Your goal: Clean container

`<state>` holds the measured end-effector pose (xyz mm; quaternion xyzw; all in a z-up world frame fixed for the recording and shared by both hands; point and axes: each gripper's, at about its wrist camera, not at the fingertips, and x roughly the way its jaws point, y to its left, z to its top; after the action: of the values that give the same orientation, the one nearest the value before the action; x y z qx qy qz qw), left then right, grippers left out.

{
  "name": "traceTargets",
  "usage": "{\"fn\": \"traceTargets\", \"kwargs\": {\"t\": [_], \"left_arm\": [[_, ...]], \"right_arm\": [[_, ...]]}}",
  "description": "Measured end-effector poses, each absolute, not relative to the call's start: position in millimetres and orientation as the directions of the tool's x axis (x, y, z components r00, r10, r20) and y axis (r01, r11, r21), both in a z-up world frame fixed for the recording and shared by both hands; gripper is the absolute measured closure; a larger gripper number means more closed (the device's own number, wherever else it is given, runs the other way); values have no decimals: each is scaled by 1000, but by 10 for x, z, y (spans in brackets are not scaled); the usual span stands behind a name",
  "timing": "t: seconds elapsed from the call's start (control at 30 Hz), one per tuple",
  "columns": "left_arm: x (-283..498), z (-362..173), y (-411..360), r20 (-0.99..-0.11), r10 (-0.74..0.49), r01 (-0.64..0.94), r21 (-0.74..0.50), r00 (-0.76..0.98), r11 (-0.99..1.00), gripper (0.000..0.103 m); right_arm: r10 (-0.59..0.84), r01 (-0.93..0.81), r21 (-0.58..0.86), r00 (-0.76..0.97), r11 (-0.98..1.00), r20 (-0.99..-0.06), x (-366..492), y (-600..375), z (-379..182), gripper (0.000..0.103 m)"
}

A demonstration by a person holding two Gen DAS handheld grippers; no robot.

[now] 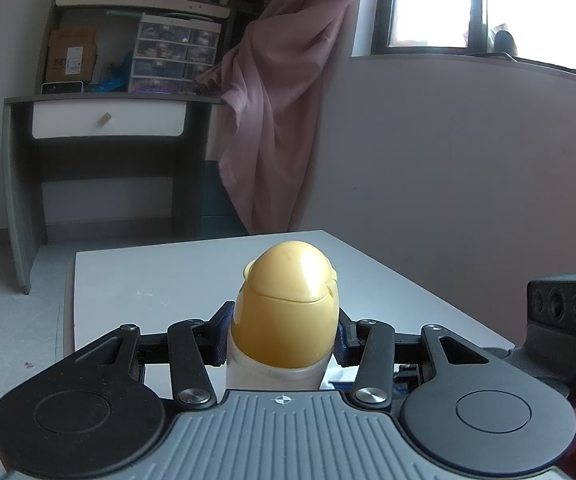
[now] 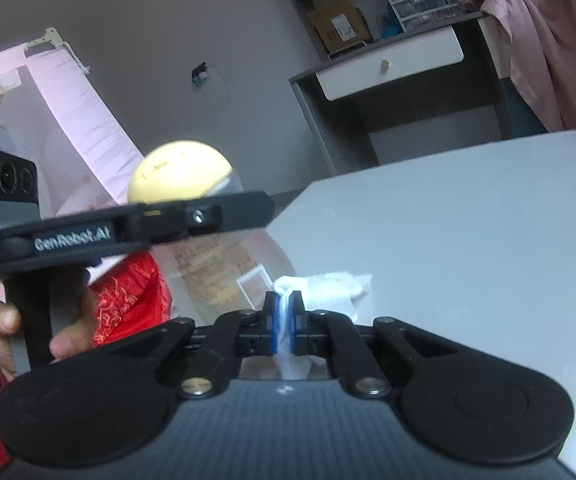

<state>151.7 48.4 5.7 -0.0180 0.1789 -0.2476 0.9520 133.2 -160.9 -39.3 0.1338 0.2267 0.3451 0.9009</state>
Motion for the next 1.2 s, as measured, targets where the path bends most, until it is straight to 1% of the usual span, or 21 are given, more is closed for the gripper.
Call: {"fn": "traceTargets", "kwargs": {"t": [0.57,0.77,1.0,1.2], "left_arm": [[1485,66,480,-311,-479,461,-134,821,877,55],[1483,81,474,-308,-478,460,-133,822,878,56],[1502,80,478,-309,-477,459,-133,823,878,56],[1493,82,465,-311,-476,461,-127,823,878,57]], "right_arm": [[675,-558,388,661,734,-327,1295,-1596,-427,98],[689,-572,393,659,720,-303,1259,-1610,-359,98],[722,-623,384,660,681,-208,1193,-1657,-102,98],[732,-623,410,651,666,-201,1238,-1696,-152,98]]}}
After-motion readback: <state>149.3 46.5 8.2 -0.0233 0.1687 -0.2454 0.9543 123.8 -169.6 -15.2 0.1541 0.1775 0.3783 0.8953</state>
